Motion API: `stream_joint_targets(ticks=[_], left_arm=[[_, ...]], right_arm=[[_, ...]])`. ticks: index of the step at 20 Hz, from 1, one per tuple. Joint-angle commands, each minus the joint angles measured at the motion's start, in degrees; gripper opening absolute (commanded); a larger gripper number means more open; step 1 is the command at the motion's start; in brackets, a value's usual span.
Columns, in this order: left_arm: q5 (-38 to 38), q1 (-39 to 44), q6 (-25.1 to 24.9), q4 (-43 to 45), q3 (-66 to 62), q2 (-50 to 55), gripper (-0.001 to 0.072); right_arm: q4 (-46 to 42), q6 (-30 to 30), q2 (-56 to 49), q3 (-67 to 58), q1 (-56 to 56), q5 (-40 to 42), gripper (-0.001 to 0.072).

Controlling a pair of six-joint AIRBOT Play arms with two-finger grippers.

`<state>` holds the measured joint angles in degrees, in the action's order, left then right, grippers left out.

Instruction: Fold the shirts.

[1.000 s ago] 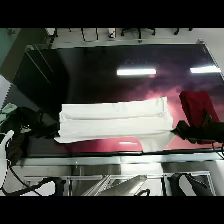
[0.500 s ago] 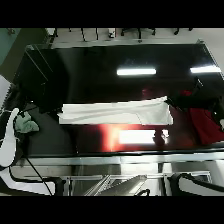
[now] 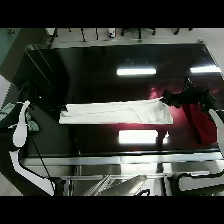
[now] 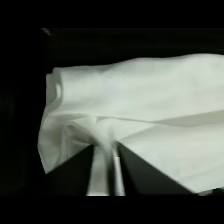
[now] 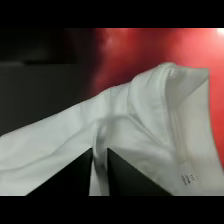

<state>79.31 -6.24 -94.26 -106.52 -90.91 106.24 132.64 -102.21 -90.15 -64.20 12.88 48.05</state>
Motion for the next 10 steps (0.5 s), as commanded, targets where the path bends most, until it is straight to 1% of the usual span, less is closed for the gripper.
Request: stream_joint_targets(ticks=[1,2,3,4,7,9,10], left_arm=[[2.7,0.0,0.9,-0.2,-2.8,1.0,0.0707],[4.4,0.0,1.4,-0.2,-4.1,1.0,0.0708],[6.2,0.0,1.4,-0.2,-5.4,1.0,0.0708],[8.4,0.0,1.4,-0.2,-7.0,1.0,0.0708],[14.0,0.0,1.6,-0.2,-12.0,1.0,0.0708],[16.6,0.0,2.9,-0.2,-15.1,1.0,0.0708],[17.7,0.0,3.6,-0.2,-16.7,1.0,0.0708]], right_arm=[[-0.2,-1.7,-0.5,-1.9,0.3,2.8,0.0339],[-0.9,-2.6,-0.5,-3.3,1.1,5.7,0.0414],[-2.5,-3.0,-0.5,-5.0,2.1,8.9,0.0538],[-4.6,-3.0,-0.5,-6.5,3.2,12.1,0.0699],[-9.5,-3.8,-1.0,-7.3,5.4,18.4,0.0706],[-13.1,-4.2,-2.3,-7.3,5.2,19.6,0.0706],[-13.0,-4.5,-3.0,-7.3,5.2,19.6,0.0706]])
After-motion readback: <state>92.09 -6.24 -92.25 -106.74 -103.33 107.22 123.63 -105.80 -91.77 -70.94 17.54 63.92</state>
